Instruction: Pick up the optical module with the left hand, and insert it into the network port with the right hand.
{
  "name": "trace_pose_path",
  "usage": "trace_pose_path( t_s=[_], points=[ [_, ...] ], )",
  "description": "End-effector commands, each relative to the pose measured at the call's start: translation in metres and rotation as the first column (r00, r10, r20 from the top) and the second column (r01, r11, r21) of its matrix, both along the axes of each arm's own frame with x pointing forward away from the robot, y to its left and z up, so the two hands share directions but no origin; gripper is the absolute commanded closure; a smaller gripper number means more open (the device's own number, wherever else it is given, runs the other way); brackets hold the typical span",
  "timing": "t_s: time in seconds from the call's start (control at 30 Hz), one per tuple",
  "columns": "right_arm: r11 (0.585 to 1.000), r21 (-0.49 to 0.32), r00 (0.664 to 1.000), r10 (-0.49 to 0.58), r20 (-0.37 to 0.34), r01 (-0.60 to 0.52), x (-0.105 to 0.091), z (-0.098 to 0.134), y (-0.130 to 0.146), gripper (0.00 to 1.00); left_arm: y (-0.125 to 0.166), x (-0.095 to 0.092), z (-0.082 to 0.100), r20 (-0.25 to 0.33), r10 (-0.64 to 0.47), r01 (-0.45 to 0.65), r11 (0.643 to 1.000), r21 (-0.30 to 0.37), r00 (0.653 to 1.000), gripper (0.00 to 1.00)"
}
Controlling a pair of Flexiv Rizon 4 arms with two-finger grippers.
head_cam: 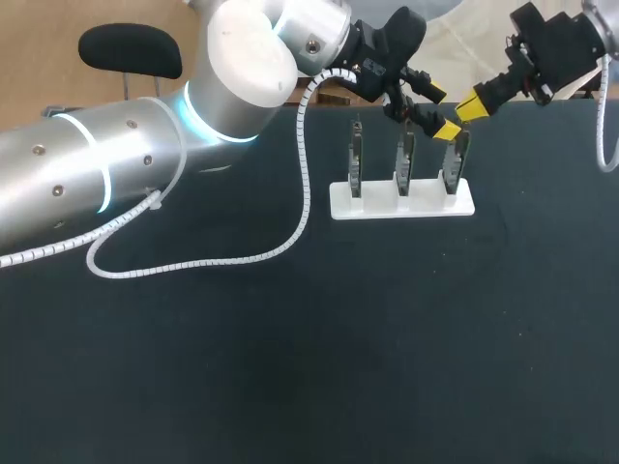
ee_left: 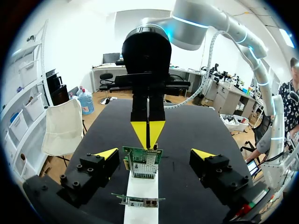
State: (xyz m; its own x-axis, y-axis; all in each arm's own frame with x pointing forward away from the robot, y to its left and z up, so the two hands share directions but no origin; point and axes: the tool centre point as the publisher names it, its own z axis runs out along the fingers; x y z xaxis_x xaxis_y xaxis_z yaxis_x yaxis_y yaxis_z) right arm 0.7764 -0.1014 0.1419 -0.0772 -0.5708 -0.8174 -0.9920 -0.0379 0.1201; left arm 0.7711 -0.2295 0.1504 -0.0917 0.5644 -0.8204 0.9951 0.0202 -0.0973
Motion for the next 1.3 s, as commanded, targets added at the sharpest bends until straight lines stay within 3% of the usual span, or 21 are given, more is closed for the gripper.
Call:
trace_pose_path(
  t_s=[0.03, 0.97, 1.3],
  points=[
    [1.0, 0.003, 1.0, 0.003, -0.002, -0.003, 0.001, -0.006, 0.0, 1.0, -0.001, 0.002, 0.0, -0.003, -0.001, 0.001, 1.0, 0.004, 1.0, 0.0],
    [1.0, 0.005, 1.0, 0.005, -0.022, -0.005, -0.001, -0.013, 0.001, 1.0, -0.001, 0.002, 0.0, -0.003, -0.001, 0.001, 1.0, 0.004, 1.0, 0.0],
    [0.999, 0.046, 1.0, -0.02, 0.005, 0.02, 0.005, 0.006, 0.0, 1.0, -0.001, 0.002, 0.0, -0.003, -0.001, 0.001, 1.0, 0.004, 1.0, 0.0]
  ],
)
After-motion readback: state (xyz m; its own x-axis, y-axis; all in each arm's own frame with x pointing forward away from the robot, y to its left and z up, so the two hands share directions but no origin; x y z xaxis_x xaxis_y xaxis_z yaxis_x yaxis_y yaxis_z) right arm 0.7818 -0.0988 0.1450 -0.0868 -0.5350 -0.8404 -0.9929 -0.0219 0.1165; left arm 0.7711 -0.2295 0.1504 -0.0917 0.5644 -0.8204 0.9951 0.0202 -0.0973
